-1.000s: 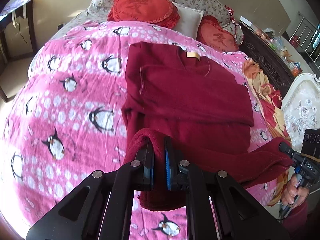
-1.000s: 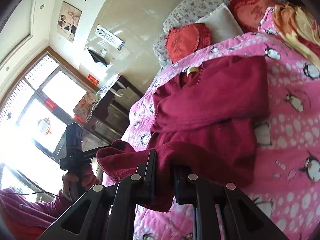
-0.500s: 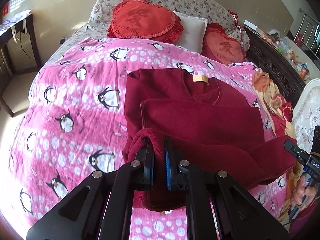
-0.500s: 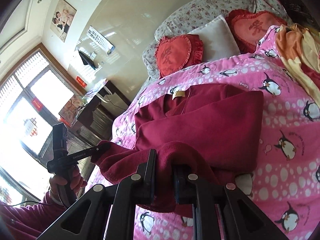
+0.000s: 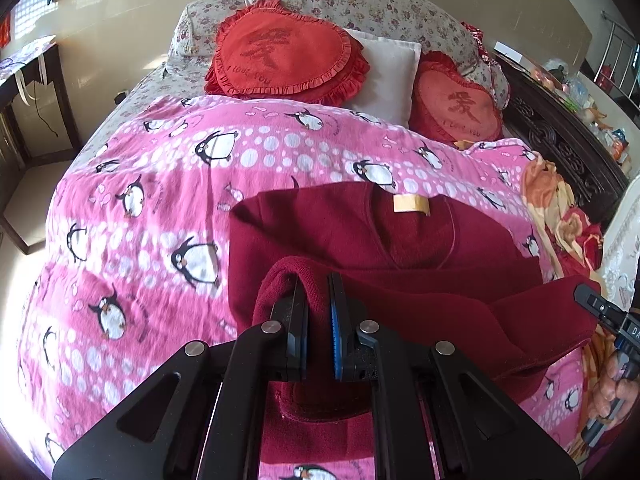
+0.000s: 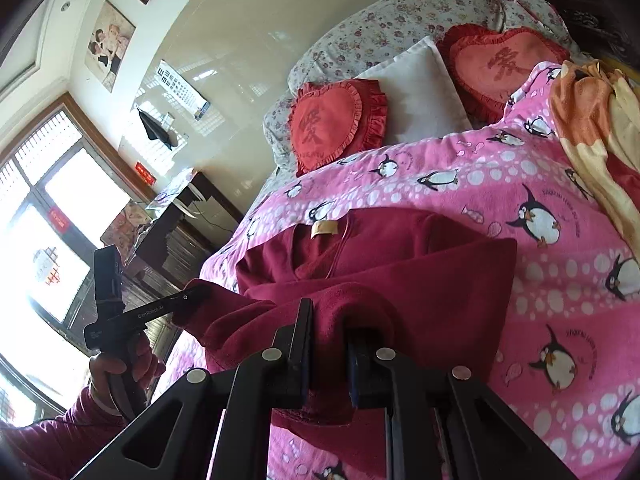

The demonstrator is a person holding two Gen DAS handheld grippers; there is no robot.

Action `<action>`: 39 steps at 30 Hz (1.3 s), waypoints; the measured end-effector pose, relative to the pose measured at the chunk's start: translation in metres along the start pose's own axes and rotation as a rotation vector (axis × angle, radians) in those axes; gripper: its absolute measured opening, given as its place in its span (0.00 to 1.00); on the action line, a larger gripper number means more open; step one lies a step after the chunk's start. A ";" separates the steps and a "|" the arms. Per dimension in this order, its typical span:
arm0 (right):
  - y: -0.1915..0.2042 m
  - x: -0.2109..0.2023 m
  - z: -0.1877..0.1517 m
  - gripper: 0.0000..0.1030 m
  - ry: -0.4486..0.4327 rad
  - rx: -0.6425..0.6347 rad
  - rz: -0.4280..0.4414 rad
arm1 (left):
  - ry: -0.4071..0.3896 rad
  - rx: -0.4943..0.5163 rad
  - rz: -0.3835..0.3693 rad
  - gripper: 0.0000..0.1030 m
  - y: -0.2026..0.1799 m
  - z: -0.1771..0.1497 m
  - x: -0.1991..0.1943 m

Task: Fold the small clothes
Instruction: 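Lift the hem with both grippers and fold it toward the collar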

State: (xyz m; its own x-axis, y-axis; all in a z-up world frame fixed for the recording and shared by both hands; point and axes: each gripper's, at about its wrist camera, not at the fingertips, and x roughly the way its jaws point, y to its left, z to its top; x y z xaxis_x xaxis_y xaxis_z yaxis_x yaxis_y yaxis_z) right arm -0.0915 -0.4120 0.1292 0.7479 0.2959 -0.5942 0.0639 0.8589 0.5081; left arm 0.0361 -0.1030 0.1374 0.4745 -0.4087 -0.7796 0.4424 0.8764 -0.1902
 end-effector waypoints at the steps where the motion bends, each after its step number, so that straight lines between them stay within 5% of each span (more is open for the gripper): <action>1: -0.003 0.003 0.004 0.13 -0.001 0.003 -0.001 | 0.001 0.000 0.002 0.07 0.000 0.003 0.003; 12: -0.039 0.049 0.036 0.13 0.024 0.065 -0.026 | 0.040 -0.049 0.031 0.07 0.015 0.026 0.045; 18: -0.068 0.072 0.054 0.13 0.062 0.205 0.007 | 0.061 -0.106 -0.011 0.08 0.026 0.036 0.058; 30: -0.071 0.059 0.058 0.16 0.126 0.243 0.070 | 0.088 -0.113 -0.077 0.12 0.034 0.041 0.055; 33: -0.072 0.051 0.061 0.18 0.122 0.239 0.069 | 0.092 -0.126 -0.106 0.22 0.036 0.047 0.055; 35: -0.073 0.045 0.066 0.26 0.105 0.227 0.045 | 0.082 -0.139 -0.097 0.48 0.037 0.053 0.052; 37: -0.074 0.035 0.075 0.29 0.063 0.238 0.026 | 0.022 -0.178 -0.092 0.63 0.042 0.059 0.043; 39: -0.075 0.025 0.081 0.37 0.026 0.258 0.048 | -0.002 -0.213 -0.108 0.66 0.048 0.064 0.035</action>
State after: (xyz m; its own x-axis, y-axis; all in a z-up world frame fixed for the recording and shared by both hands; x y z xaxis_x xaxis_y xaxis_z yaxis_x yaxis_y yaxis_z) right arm -0.0237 -0.5032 0.1269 0.7370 0.3475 -0.5798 0.1976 0.7095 0.6764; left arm 0.1229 -0.0919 0.1394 0.4350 -0.5038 -0.7463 0.3203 0.8612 -0.3946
